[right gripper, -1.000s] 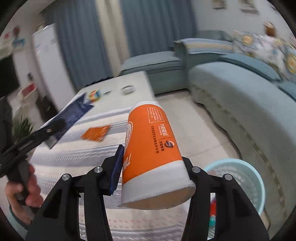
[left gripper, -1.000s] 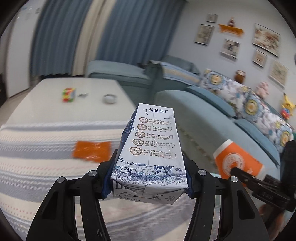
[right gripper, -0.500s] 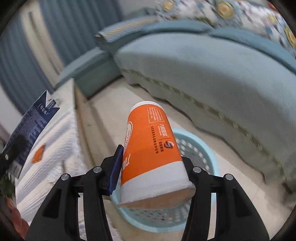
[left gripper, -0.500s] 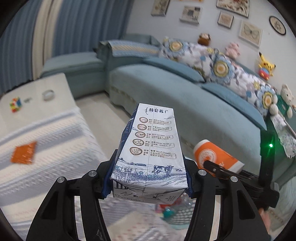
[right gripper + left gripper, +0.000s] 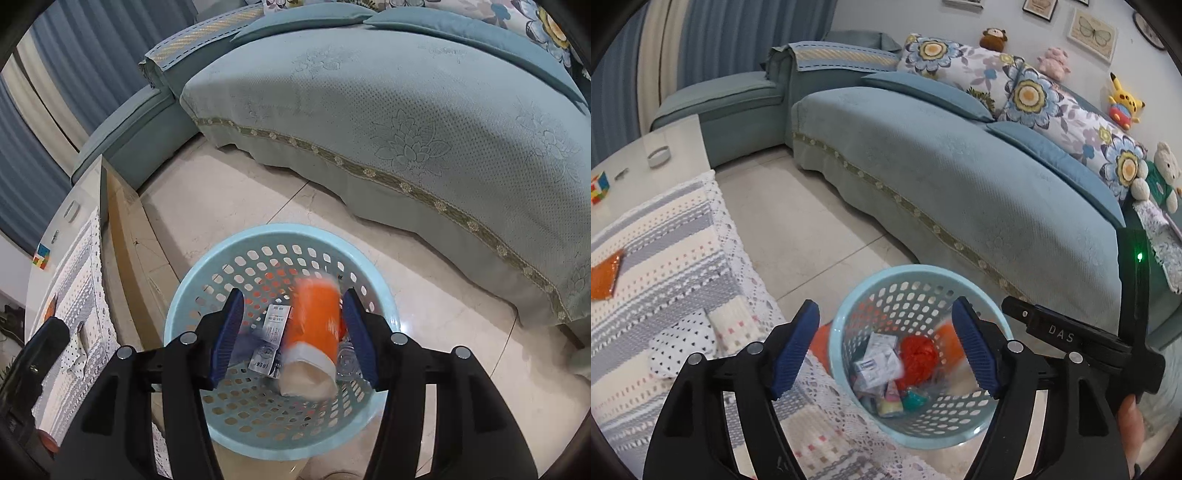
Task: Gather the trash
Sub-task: 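Carry the milk box and orange cup over the basket and release both, then grasp the orange snack packet with the left tool while the right tool grasps the polka-dot tissue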
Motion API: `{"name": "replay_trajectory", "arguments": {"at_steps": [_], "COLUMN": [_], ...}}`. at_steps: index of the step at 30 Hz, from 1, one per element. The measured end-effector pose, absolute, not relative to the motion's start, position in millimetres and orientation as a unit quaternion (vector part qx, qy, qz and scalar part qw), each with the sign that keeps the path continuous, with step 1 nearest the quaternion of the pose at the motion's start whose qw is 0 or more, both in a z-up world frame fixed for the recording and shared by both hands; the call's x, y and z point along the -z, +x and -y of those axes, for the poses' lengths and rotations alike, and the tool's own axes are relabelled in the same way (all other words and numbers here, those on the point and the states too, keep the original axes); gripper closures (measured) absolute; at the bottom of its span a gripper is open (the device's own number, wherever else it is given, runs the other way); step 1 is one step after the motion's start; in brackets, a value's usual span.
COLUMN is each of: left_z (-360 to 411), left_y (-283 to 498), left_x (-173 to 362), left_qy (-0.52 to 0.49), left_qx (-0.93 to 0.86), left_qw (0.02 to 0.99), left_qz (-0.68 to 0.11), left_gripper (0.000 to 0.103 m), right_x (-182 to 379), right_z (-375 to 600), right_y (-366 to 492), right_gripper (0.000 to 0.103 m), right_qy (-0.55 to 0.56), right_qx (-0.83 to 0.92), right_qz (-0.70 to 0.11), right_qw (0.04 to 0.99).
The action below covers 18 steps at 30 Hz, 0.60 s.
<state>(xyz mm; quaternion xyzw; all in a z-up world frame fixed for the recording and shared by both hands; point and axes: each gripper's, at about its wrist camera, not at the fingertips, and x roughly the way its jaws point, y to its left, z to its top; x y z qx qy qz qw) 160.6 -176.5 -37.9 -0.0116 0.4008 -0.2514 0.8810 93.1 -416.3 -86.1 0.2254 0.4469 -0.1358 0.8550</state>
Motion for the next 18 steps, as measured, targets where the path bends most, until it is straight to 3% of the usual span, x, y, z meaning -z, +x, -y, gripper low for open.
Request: {"name": "replay_trajectory", "arguments": {"at_steps": [7, 18], "left_z": [152, 62], "left_y": [165, 165], "left_x": [24, -20], "left_qy": [-0.033, -0.067], "left_qx": [0.242, 0.194], "left_qw": [0.887, 0.920], "left_qz": [-0.392, -0.334], "left_gripper": [0.031, 0.032], "right_x": [71, 12], "right_z": [398, 285], "right_y": [92, 92], "right_gripper": [0.049, 0.049], "right_qy": [0.229, 0.114], "right_qx": [0.091, -0.020], "right_qz": [-0.417, -0.332], "right_qw": [0.875, 0.936]}}
